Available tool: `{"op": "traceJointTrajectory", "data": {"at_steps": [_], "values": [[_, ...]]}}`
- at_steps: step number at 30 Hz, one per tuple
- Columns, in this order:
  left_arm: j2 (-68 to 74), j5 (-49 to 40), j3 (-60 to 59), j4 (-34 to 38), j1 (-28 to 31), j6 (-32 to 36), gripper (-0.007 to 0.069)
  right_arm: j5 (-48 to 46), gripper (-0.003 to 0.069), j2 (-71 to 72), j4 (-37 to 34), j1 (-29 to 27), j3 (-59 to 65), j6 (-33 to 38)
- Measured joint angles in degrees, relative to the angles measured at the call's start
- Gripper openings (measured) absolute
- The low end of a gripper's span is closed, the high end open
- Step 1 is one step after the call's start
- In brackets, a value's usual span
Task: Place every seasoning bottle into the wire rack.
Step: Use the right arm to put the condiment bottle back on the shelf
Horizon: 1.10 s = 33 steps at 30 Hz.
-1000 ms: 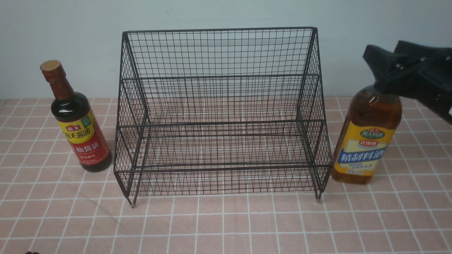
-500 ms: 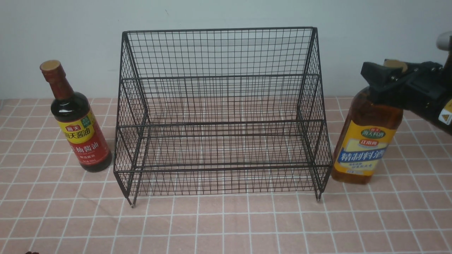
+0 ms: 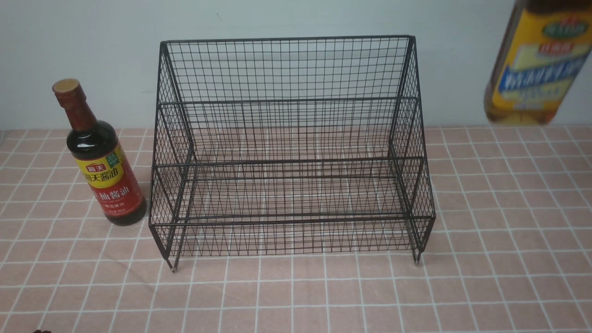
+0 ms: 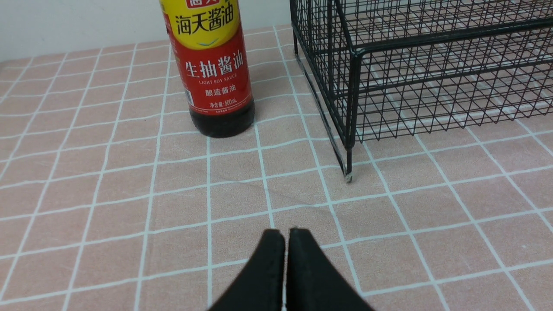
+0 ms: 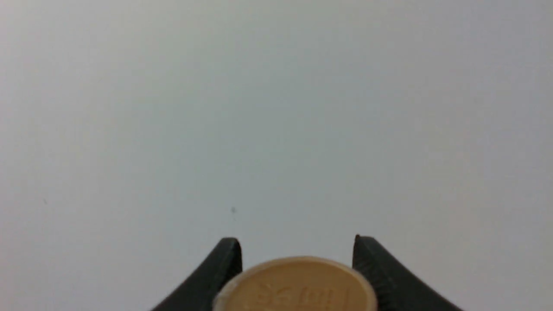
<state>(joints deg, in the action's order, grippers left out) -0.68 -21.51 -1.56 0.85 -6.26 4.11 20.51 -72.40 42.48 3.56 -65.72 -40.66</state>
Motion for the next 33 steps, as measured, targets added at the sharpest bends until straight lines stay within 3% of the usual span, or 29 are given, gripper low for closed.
{"op": "traceJointTrajectory", "data": {"at_steps": [3,10,18,33], "values": [[0.0,0.0,0.0,0.0,0.0,0.0,-0.0007,1.72,0.031,-0.29,5.4,1.52,-4.53,-6.4],[0.0,0.0,0.0,0.0,0.0,0.0,-0.0007,5.73,0.031,-4.15,12.01,7.3,-9.2,-12.73],[0.0,0.0,0.0,0.0,0.0,0.0,-0.0007,6.6,0.031,-12.79,12.27,12.62,-11.74,-13.31],[0.0,0.0,0.0,0.0,0.0,0.0,-0.0007,5.76,0.031,-24.12,12.57,13.73,-15.06,-13.43]]}}
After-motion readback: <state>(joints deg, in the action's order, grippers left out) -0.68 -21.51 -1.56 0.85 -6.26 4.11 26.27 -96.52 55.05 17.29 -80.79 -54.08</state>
